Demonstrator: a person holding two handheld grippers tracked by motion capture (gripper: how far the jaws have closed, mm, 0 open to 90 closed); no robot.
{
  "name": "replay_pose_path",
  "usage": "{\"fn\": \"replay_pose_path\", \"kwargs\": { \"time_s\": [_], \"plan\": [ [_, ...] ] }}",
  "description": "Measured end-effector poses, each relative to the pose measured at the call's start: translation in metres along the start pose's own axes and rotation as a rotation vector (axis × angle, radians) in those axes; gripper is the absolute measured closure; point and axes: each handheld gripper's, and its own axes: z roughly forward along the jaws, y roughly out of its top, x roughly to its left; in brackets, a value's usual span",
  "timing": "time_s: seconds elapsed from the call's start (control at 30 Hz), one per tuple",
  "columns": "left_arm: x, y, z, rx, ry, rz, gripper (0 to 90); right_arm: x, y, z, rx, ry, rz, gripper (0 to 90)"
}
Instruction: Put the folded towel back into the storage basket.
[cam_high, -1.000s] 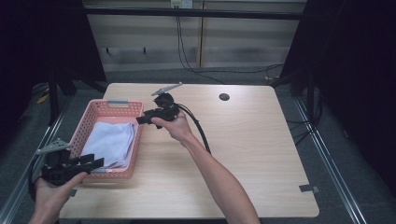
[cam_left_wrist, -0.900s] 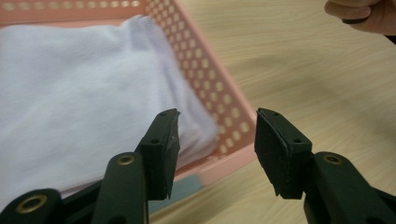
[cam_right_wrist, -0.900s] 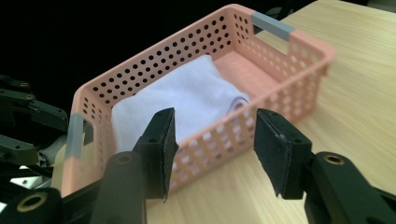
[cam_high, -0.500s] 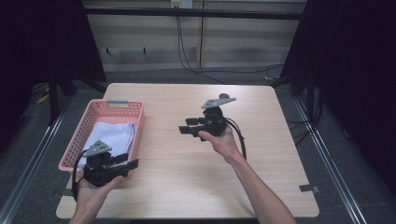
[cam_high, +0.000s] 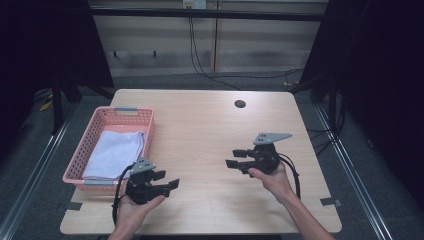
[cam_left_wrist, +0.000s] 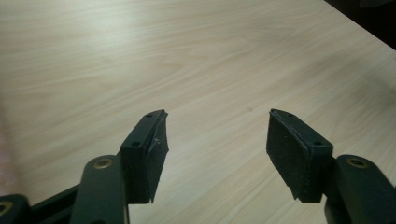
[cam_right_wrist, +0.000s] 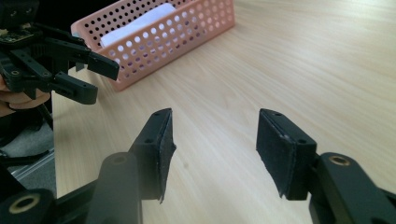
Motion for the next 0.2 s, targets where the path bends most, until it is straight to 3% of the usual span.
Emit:
{"fn": "replay_pose_path", "kwargs": {
  "time_s": [0.1, 0.2],
  "plan": [
    [-0.01, -0.005, 0.008, 0.013, -0.008, -0.003, 37.2, -0.001, -0.014, -0.008, 0.001, -0.019, 0.009, 41.8],
    [-0.017, -0.014, 0.011, 0.038, -0.013, 0.046, 36.0, -0.003, -0.027, -0.017, 0.002, -0.064, 0.013, 36.4]
  ]
}}
